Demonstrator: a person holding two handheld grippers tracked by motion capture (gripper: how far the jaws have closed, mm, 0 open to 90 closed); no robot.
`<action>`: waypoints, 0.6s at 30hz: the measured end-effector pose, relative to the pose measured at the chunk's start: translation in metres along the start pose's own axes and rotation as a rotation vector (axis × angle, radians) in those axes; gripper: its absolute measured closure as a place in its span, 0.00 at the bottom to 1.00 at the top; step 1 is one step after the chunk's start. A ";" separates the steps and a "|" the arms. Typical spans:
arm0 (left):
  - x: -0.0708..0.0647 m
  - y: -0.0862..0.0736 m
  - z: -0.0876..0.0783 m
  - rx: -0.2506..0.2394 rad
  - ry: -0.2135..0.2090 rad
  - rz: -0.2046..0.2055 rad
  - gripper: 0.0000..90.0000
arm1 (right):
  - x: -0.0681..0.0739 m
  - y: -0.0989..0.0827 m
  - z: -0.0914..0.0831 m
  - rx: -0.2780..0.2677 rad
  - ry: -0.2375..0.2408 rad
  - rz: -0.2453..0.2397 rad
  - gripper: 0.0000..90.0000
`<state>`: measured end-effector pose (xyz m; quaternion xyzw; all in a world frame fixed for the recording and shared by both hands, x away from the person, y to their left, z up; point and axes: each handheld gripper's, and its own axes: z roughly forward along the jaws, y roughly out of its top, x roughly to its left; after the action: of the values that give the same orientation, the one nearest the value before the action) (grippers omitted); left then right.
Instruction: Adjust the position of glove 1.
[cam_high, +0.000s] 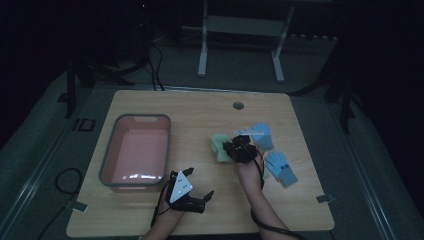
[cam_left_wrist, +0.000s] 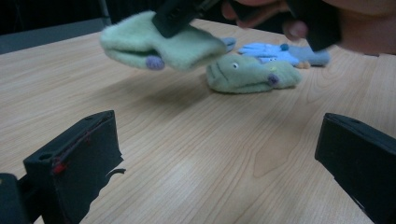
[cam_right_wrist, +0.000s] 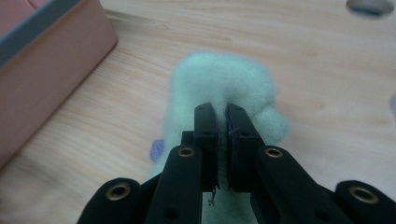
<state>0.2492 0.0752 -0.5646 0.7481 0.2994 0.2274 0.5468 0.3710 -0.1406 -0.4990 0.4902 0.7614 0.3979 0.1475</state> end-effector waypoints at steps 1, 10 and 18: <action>0.000 0.000 0.000 0.000 0.001 0.002 0.00 | 0.002 -0.009 -0.001 -0.008 -0.008 0.032 0.94; -0.001 0.000 0.000 0.001 -0.004 0.010 0.00 | 0.013 -0.046 0.006 0.002 -0.067 0.061 0.94; -0.002 0.000 0.000 0.002 -0.012 0.011 0.00 | 0.018 -0.059 0.013 0.032 -0.080 0.025 0.86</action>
<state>0.2483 0.0735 -0.5644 0.7516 0.2923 0.2257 0.5466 0.3332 -0.1308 -0.5489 0.5174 0.7550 0.3674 0.1652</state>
